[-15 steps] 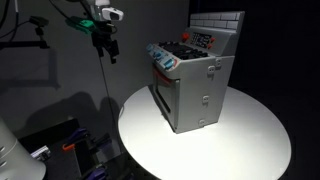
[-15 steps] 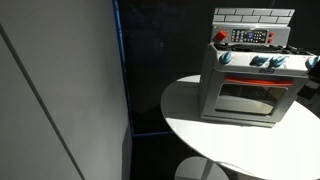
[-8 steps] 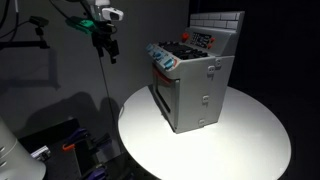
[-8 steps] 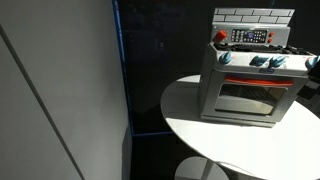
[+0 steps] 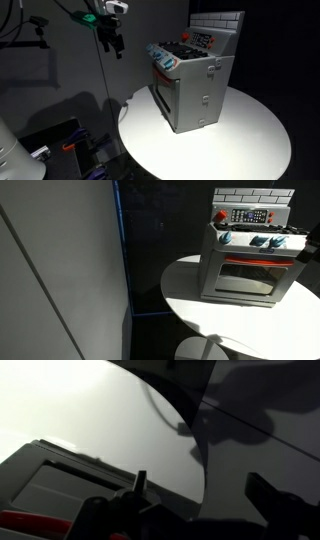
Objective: Press the top right orange button on the stove
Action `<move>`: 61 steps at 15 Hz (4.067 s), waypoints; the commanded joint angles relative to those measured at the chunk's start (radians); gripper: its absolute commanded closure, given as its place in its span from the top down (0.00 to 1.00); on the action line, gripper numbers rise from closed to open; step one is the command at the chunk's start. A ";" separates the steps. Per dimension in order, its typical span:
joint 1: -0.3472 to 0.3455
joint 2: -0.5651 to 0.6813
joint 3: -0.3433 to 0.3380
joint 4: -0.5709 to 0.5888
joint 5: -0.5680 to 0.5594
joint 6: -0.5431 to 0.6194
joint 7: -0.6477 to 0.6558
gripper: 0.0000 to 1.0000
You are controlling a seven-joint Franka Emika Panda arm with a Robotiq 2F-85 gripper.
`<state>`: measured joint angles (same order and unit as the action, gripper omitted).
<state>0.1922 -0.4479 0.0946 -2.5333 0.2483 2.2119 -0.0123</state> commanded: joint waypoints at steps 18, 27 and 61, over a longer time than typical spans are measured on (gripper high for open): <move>-0.243 0.094 0.030 0.255 -0.392 -0.055 0.355 1.00; -0.271 0.188 0.013 0.321 -0.451 0.021 0.456 1.00; -0.262 0.492 -0.090 0.670 -0.481 0.013 0.555 1.00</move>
<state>-0.0820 -0.0185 0.0265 -1.9477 -0.2087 2.2377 0.5020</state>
